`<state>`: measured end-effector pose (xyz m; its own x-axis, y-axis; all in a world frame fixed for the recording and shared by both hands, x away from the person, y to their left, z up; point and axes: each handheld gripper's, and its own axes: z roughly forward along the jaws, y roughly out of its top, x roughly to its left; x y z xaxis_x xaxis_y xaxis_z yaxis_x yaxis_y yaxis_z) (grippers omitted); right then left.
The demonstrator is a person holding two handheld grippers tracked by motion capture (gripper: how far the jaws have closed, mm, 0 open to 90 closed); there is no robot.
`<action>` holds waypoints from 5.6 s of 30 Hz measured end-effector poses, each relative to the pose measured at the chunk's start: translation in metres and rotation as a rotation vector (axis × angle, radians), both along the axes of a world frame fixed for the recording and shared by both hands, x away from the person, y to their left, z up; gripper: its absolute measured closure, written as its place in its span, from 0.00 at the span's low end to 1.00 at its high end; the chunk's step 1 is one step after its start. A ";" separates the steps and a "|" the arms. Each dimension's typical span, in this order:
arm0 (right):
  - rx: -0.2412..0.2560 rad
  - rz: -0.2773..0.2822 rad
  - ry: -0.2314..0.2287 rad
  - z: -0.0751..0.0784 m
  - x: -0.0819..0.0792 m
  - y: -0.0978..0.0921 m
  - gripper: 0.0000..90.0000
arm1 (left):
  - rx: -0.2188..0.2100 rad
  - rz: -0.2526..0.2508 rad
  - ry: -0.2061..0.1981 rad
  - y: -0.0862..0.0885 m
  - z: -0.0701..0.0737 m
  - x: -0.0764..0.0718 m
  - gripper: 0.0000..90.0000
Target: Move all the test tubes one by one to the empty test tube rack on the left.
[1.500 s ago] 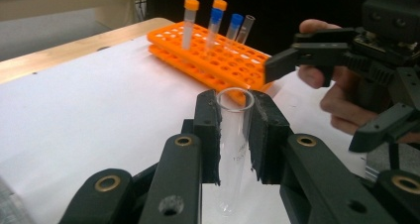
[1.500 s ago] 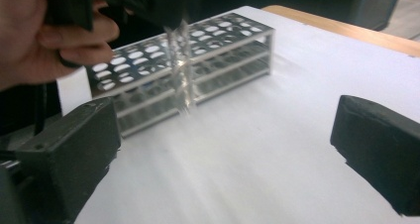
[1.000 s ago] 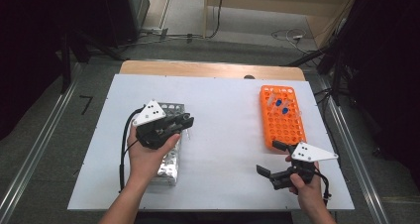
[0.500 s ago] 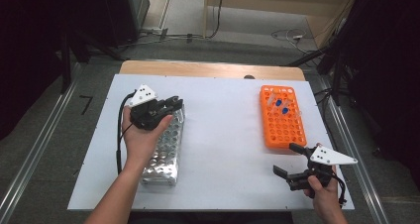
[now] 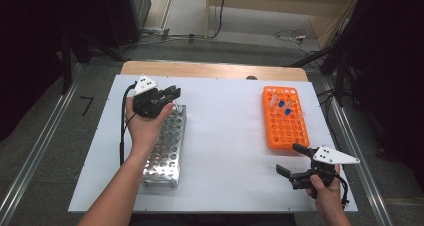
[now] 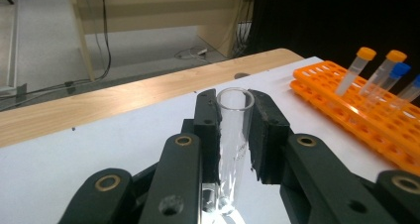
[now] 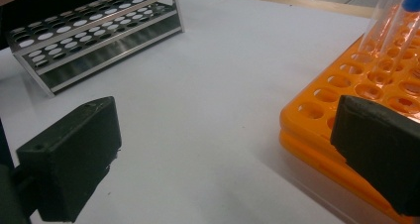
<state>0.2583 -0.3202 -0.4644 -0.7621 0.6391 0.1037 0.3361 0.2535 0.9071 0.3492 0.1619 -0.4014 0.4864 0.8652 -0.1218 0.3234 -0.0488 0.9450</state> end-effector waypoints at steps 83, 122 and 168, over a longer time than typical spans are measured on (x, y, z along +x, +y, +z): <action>0.027 -0.289 0.027 0.043 0.070 -0.029 0.01 | -0.103 -0.163 0.041 0.005 -0.022 -0.083 0.00; -0.102 -0.379 0.024 -0.017 0.118 -0.028 0.82 | -0.078 -0.200 0.061 -0.010 -0.033 -0.079 0.00; 0.042 -0.118 0.017 0.035 0.065 0.020 0.82 | -0.064 -0.219 0.049 -0.017 -0.028 -0.082 0.00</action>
